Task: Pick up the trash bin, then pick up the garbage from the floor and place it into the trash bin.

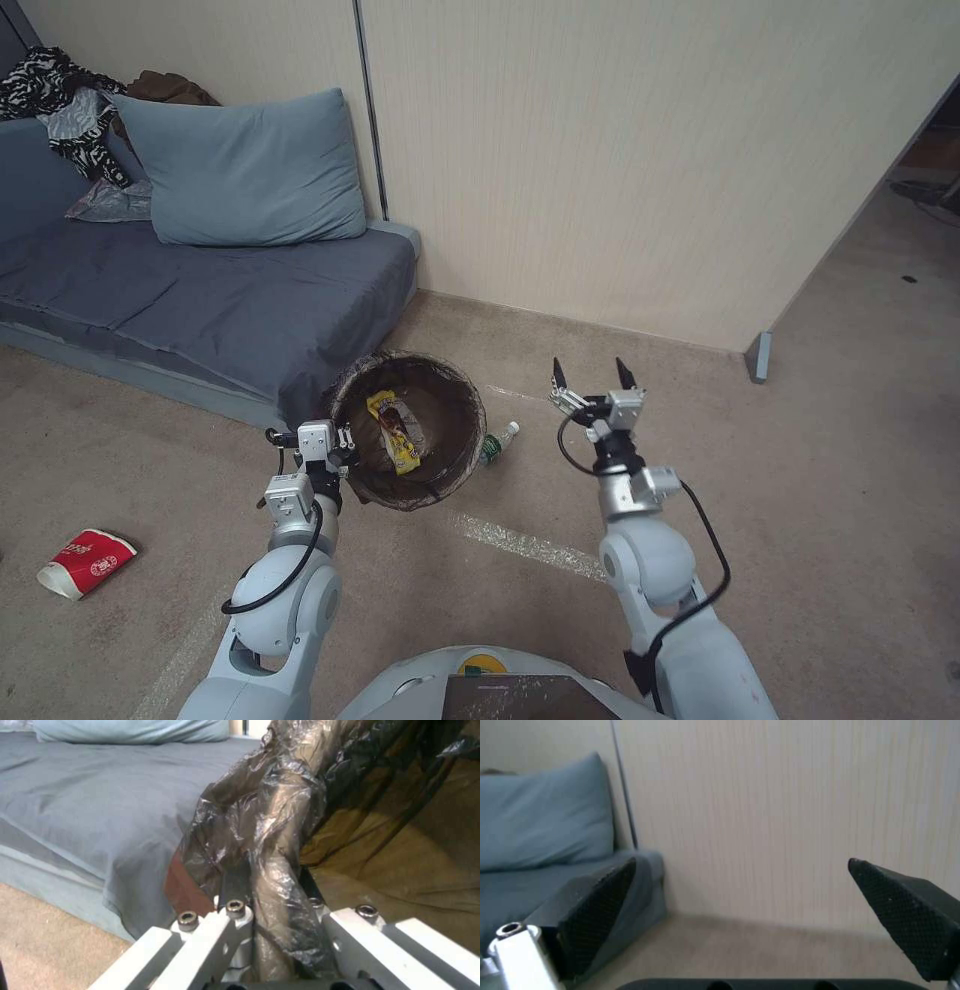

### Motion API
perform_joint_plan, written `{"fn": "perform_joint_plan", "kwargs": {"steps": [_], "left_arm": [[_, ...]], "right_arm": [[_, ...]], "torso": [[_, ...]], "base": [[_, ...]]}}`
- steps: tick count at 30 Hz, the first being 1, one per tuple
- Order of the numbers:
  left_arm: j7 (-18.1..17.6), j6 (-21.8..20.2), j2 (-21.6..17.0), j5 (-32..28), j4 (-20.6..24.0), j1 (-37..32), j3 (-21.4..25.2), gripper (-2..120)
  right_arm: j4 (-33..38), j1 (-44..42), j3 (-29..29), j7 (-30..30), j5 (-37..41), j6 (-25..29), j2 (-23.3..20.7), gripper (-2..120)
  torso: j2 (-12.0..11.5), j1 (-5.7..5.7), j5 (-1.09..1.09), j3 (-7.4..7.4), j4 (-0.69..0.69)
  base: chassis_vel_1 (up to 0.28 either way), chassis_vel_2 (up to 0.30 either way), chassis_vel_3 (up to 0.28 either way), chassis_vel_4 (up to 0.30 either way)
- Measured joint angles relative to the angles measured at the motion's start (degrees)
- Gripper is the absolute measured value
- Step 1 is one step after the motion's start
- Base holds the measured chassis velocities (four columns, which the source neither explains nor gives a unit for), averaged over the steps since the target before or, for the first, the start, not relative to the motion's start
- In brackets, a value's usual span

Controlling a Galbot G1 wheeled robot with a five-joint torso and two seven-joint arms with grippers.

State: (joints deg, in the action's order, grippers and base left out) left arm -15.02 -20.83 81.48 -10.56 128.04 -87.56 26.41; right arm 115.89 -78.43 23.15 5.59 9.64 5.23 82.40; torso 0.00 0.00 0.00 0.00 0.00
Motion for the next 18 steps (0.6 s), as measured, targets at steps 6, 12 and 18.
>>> {"fn": "perform_joint_plan", "kwargs": {"steps": [6,12,18], "left_arm": [[0.0,0.3,0.6,0.0,1.3,-0.3,0.5,4],[0.2,0.5,1.1,0.2,1.5,-0.8,1.2,4],[0.3,0.8,1.3,0.4,1.3,-0.8,1.4,4]], "right_arm": [[-8.1,10.4,-6.0,6.8,13.2,-10.8,-3.0,100],[-25.5,23.8,-13.8,16.0,23.7,-22.0,-1.4,100],[-33.4,26.6,-16.2,16.3,26.7,-23.3,0.9,100]], "torso": [[0.0,0.0,0.0,0.0,0.0],[0.0,0.0,0.0,0.01,0.01],[0.0,0.0,0.0,0.01,0.0]], "base": [[0.0,0.0,0.0,0.0],[0.0,0.0,0.0,0.0],[0.0,0.0,0.0,0.0]]}}
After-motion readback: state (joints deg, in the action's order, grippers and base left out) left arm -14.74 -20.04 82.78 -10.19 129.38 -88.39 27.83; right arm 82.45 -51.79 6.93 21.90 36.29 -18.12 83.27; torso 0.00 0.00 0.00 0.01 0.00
